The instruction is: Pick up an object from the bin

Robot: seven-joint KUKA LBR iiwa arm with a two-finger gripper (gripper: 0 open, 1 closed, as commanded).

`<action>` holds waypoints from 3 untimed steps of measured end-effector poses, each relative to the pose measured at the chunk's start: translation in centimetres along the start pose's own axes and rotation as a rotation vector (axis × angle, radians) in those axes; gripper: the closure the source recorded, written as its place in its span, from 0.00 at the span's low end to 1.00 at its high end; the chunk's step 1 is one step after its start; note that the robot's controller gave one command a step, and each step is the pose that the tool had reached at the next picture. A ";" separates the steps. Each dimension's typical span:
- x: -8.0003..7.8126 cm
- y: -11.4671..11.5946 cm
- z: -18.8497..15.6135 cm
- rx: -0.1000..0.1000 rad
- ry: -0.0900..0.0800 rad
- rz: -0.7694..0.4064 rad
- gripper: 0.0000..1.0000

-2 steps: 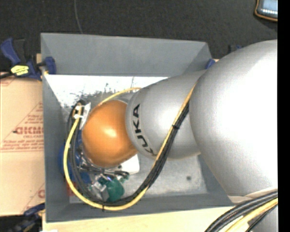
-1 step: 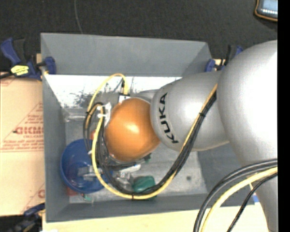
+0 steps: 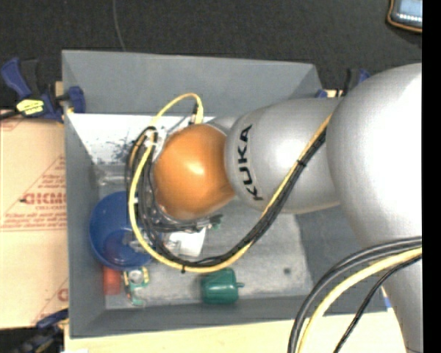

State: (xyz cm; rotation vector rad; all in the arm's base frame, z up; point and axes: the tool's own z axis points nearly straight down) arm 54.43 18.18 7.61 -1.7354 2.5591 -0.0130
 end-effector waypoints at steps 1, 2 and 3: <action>0.0 0.0 0.0 0.000 0.000 0.001 1.00; 0.0 -0.1 -0.1 0.001 -0.001 0.002 1.00; -0.1 0.0 -2.8 -0.002 -0.004 0.006 1.00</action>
Offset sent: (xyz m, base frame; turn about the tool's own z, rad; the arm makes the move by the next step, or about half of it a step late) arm 0.0000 -0.0001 0.0015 0.0006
